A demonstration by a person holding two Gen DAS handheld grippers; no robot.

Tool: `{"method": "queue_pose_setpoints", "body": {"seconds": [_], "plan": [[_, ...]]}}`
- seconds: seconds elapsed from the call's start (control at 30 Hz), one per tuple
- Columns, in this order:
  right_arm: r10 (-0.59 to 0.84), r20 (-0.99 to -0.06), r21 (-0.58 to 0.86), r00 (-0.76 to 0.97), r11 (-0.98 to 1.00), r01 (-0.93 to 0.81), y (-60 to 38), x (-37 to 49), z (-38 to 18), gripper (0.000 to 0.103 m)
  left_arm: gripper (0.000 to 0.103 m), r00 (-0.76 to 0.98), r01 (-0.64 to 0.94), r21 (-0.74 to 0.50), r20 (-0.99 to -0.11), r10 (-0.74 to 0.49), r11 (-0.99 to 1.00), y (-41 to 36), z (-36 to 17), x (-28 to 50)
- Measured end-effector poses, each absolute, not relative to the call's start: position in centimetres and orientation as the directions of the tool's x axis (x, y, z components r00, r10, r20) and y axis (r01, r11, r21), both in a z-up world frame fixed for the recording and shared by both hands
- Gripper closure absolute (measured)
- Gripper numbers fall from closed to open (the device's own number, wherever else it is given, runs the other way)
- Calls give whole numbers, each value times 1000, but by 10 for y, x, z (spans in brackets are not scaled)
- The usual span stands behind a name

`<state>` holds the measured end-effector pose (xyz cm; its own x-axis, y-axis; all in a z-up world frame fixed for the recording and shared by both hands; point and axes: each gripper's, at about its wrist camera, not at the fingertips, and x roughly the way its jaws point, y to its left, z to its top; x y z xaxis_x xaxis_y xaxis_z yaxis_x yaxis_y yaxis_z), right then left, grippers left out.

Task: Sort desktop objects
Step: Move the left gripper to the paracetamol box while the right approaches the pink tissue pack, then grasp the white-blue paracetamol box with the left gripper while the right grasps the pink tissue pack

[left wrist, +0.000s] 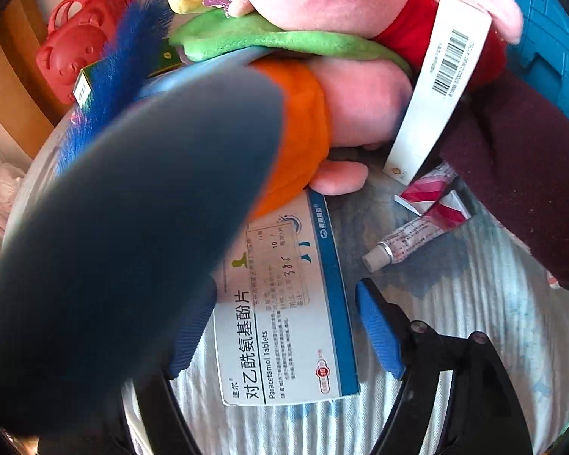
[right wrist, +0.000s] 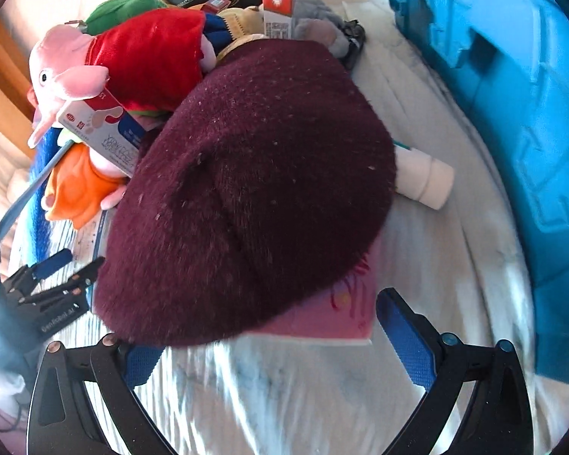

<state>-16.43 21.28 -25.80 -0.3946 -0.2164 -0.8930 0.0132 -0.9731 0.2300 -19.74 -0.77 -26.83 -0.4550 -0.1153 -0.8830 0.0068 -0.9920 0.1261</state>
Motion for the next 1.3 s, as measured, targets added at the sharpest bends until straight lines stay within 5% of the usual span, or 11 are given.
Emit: {"method": "queue_pose_setpoints", "body": {"seconds": [0.33, 0.57, 0.9, 1.3], "plan": [[-193, -902, 179, -386, -981, 70, 205, -150, -260, 11, 31, -471, -4, 132, -875, -114, -991, 0, -267, -159], [-170, -923, 112, -346, -977, 181, 196, -108, -258, 10, 31, -426, -53, 87, -903, -56, -995, 11, -263, -122], [-190, -937, 154, -294, -978, 143, 208, -97, -248, 0, 31, -377, -14, 45, -925, -36, -999, -4, -241, -128], [-182, -951, 165, -251, -982, 87, 216, -102, -237, 0, 25, -219, -24, 6, -976, -1, -1000, 4, -266, -144]]}}
